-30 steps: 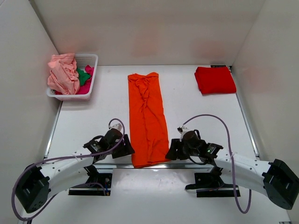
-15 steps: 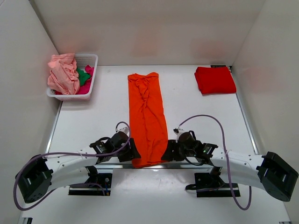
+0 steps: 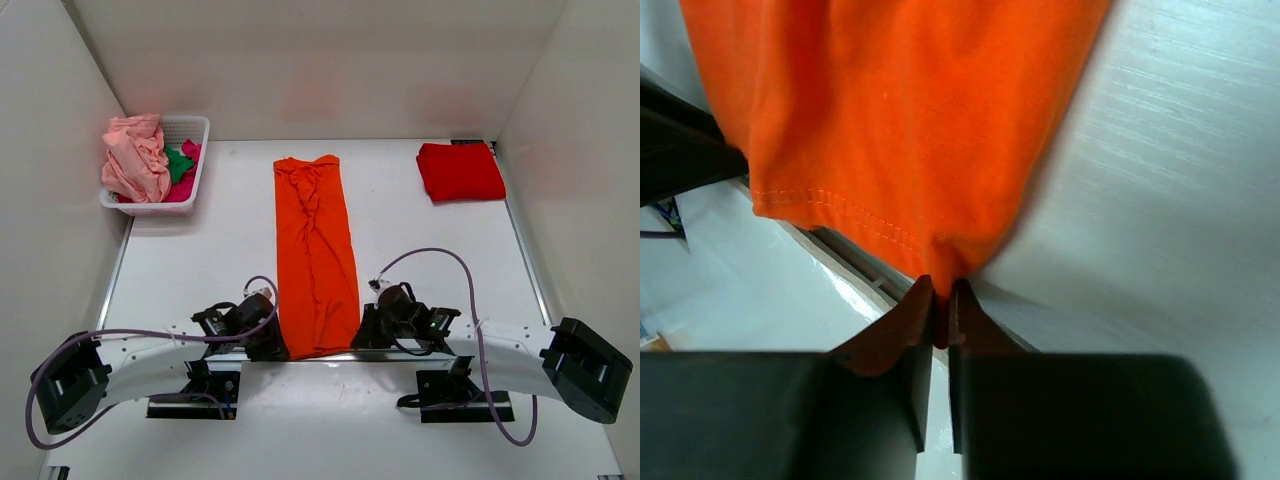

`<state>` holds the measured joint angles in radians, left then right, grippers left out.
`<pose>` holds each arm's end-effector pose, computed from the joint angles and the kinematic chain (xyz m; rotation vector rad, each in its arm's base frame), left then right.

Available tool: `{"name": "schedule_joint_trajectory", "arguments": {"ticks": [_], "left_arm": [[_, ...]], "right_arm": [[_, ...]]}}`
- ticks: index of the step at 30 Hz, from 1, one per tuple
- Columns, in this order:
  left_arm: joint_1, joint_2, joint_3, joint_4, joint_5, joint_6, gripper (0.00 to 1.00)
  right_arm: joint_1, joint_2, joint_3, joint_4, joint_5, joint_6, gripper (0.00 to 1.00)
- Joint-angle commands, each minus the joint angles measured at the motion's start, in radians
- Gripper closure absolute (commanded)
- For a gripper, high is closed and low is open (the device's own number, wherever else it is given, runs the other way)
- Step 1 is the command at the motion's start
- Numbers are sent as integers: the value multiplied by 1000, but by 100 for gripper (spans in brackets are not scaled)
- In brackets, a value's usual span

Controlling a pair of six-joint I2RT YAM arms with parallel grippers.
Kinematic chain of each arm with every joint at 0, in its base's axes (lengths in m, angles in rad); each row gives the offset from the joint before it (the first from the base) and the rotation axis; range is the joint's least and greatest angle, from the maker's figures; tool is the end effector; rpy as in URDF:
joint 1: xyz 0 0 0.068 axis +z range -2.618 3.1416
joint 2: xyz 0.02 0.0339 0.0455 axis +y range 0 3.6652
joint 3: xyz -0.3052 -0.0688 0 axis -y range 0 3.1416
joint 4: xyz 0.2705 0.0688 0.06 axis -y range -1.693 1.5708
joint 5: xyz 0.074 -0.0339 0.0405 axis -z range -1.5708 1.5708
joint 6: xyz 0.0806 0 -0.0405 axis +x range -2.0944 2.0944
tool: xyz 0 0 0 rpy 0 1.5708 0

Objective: Fold and stack the t-shirts
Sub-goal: Grab the bottom of the folded rectangular tshirt with both arms

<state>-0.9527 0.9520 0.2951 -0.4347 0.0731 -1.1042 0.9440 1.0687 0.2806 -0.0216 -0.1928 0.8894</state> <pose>0.0908 -0.1379 0.1074 -0.1925 2.8768 -0.6577 0.1118 0.1808 0.1207 -0.1748 2.6453 0.9969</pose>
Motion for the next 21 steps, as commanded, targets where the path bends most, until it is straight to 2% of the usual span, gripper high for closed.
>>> {"name": "schedule_joint_trajectory", "arguments": {"ticks": [1,5,11,21], "left_arm": [[-27,42,15,36,-35,-22,55],[-35,38,32,33,-49,-34,99],[-26,-30,113,-61,-71,-28,100],[9,-39,232,-137,-72,21,100]], "right_arm": [[-1,8,-4,-29,6,-9,99],[-10,-18,12,-76,-20,-26,100],[-31,-35,66,-156,-80,-66,100],[-71,-39,160,-205,-125,-113,100]]}}
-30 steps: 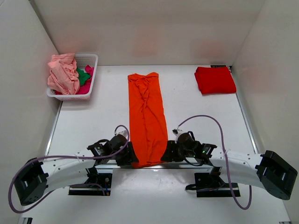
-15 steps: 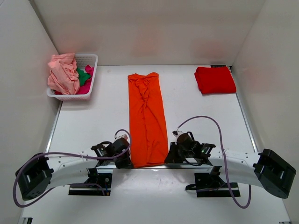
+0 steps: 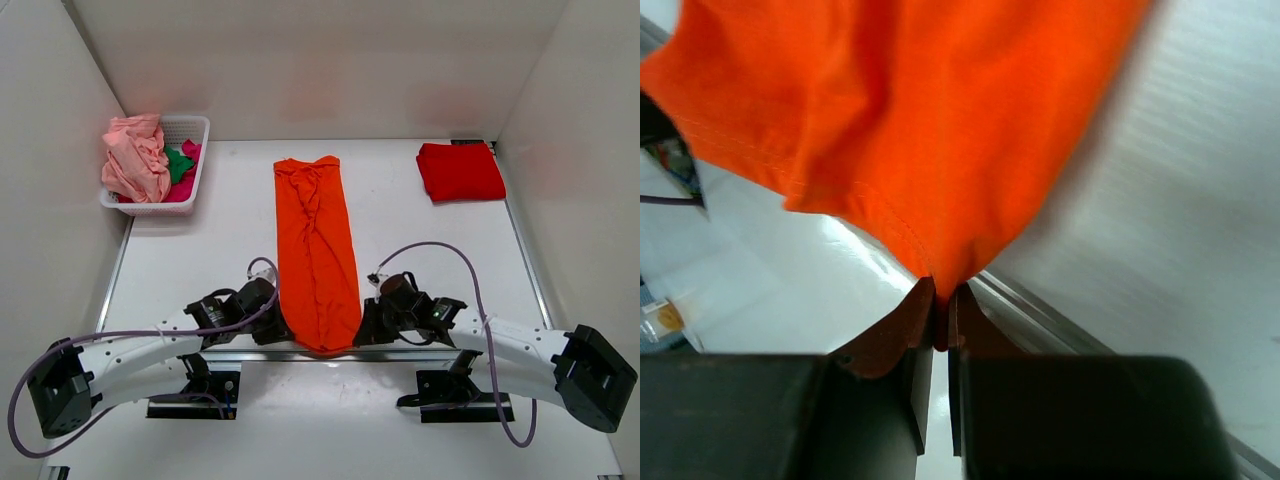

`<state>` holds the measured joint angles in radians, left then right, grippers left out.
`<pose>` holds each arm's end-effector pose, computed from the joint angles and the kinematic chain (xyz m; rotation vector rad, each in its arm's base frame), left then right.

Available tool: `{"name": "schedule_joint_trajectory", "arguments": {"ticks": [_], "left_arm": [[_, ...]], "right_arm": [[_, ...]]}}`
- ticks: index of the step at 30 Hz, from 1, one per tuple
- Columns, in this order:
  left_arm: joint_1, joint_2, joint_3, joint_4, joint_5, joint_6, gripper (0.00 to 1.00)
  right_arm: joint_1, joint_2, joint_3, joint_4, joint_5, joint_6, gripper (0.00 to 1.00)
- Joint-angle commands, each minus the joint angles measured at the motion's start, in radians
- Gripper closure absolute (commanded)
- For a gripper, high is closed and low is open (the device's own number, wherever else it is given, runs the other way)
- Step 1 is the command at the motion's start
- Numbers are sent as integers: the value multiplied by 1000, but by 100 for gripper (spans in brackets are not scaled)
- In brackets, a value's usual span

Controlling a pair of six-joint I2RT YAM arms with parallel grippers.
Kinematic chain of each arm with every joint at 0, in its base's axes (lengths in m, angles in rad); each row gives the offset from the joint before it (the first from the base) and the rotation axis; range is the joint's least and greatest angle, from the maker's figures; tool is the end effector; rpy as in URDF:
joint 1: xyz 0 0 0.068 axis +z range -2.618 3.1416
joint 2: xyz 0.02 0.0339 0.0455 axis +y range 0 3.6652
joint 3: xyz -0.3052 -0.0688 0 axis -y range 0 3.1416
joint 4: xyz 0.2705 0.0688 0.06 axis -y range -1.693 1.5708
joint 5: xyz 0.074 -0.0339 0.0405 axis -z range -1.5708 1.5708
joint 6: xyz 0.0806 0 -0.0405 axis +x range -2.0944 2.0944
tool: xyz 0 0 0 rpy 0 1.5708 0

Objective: Fold and stack the t-shirts
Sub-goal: Grab the bottom of the folded rectangular tshirt with both arms, then fold the folded rectangular tshirt in 1/3 of the way

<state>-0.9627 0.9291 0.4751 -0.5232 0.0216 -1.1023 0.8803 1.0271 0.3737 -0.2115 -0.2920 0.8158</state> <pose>0.1089 -0.1596 0.1651 -0.1835 2.7549 -0.7403 0.1168 0.1778 0.1428 -0.2338 2.7008 1.0111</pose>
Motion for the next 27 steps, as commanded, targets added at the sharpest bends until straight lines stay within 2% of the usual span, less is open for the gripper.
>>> {"name": "schedule_joint_trajectory", "arguments": {"ticks": [1,5,7,9,15,18,27], "left_arm": [[42,-25,65,-61,-20,22,100],[131,-44,108,-83,-15,79,100],[215,-35,129,-87,17,119,100],[261,-12,184,-95,29,178,100],[426,131,341,-81,104,330,100],[473,212,423,-80,110,384,100],[590,404,537,-5,144,463,100]], "right_arm": [[-21,11,89,-28,-33,-53,100],[-139,56,189,-72,-113,-147,100],[-190,86,228,-97,-153,-197,100],[-265,129,296,-130,-220,-263,100],[-406,302,517,-232,-292,-423,100],[-435,391,626,-276,-312,-484,100],[-515,626,873,-301,-334,-567,100]]}}
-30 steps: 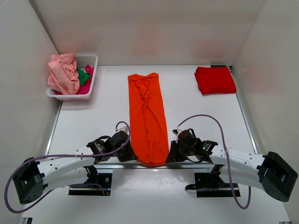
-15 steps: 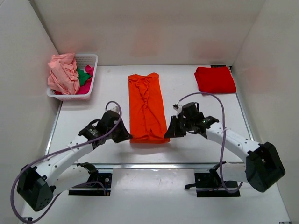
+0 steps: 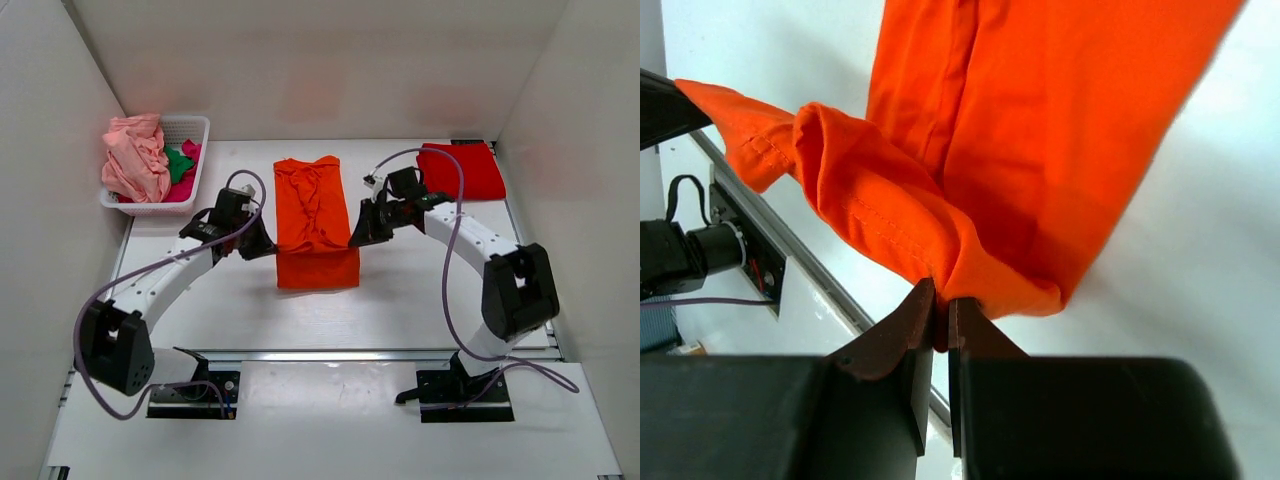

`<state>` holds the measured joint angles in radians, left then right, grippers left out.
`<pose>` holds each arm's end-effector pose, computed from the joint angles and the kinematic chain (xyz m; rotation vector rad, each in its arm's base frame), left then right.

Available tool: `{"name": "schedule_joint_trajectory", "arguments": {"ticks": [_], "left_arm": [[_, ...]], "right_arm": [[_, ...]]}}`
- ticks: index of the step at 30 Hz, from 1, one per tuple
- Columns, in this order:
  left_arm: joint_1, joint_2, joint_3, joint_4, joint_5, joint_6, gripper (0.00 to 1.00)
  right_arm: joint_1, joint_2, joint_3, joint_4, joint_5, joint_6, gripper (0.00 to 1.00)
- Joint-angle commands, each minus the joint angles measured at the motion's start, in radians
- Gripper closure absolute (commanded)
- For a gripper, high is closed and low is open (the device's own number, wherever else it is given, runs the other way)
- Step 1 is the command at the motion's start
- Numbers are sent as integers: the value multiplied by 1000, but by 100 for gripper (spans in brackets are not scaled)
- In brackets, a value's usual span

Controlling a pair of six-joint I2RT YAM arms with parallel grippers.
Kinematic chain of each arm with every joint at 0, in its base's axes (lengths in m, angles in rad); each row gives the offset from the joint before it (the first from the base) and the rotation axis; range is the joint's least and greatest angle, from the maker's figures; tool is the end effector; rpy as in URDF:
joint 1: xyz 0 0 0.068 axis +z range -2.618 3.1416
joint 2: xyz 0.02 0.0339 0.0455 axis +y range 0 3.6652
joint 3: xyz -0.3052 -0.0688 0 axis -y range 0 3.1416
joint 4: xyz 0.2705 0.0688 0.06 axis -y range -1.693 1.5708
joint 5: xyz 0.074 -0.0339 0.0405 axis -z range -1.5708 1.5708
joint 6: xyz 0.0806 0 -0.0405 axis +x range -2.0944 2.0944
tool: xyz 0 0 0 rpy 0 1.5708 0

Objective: Fold and stack the t-shirts
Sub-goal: Fold the folded rectangular tshirt in 1/3 of the way

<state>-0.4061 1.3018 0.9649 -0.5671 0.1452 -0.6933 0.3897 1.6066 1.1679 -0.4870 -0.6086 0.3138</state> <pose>0.2794 -0.1328 0.2541 -0.3044 2.5588 -0.6258 0.3391 0.1891 0.2460 -0.3640 2.5366 1.0449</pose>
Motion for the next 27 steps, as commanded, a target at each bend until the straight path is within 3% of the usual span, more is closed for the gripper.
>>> {"name": "schedule_joint_trajectory", "arguments": {"ticks": [1,9,22,27], "left_arm": [[38,49,58,45,27,58,100],[101,218,161,104,34,113,100],[125,447,290,151,14,117,100],[141,485,320,185,2,92,100]], "right_arm": [[-34,82,119,-33,-22,-76,100],[-66,278,350,-82,-17,-134,100],[-84,513,553,-74,-33,-148,100],[-91,590,662,-99,-56,-173,84]]}}
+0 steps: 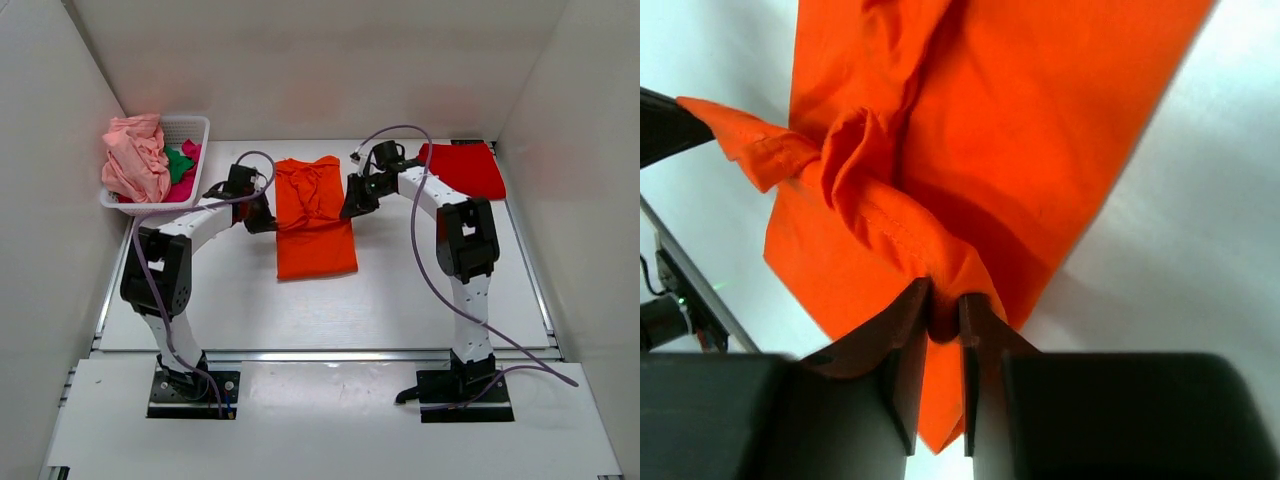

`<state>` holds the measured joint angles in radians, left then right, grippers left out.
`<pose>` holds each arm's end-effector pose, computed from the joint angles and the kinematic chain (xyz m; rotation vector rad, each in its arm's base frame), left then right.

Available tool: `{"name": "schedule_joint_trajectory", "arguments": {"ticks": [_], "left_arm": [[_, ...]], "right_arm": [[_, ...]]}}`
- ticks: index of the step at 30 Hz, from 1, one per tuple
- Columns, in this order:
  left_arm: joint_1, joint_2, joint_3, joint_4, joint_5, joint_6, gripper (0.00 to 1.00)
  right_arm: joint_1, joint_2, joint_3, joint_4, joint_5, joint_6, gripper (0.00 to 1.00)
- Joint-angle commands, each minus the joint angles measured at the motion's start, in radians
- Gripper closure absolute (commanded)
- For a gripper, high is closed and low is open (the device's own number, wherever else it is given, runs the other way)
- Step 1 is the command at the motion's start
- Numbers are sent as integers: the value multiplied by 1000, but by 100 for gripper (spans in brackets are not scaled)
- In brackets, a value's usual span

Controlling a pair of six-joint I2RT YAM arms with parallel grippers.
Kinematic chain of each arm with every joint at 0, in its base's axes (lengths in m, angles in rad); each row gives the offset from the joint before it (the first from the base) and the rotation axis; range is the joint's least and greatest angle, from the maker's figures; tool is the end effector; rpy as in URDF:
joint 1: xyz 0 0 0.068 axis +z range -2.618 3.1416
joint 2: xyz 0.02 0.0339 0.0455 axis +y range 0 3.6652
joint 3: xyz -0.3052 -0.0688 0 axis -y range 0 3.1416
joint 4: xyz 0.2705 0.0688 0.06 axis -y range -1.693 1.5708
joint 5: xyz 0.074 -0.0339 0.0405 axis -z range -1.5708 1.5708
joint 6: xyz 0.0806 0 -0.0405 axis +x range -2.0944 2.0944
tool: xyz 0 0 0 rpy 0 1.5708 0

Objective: Fold and stack the t-shirts
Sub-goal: Fold the folded rectangular tshirt in 1/3 of the way, then grab one side of the 2/3 rectangular tshirt with both arms

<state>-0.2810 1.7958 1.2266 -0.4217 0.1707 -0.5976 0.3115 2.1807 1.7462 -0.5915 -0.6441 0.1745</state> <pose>0.4116 -0.1331 0.1874 -0.3491 2.6140 -0.5387 0.4965 0.2107 0.1858 -0.4181 2.5670 1.0127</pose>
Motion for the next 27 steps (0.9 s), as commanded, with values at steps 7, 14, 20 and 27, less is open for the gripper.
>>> {"name": "schedule_joint_trajectory", "arguments": {"ticks": [7,14,20,27], "left_arm": [[72,21,82,156,-21,-53,59],[141,-2,39,260,104,-22,29],[19,-255,-260,140,0,21,29],[-86,-444,-553,170,-117,-174,31]], "right_arm": [[-34,-51,53,44,89,-56,36],[-37,-274,-265,127,178,-18,29],[12,-482,-618,292,155,95,30],[101,-521,-797,442,205,265,30]]}}
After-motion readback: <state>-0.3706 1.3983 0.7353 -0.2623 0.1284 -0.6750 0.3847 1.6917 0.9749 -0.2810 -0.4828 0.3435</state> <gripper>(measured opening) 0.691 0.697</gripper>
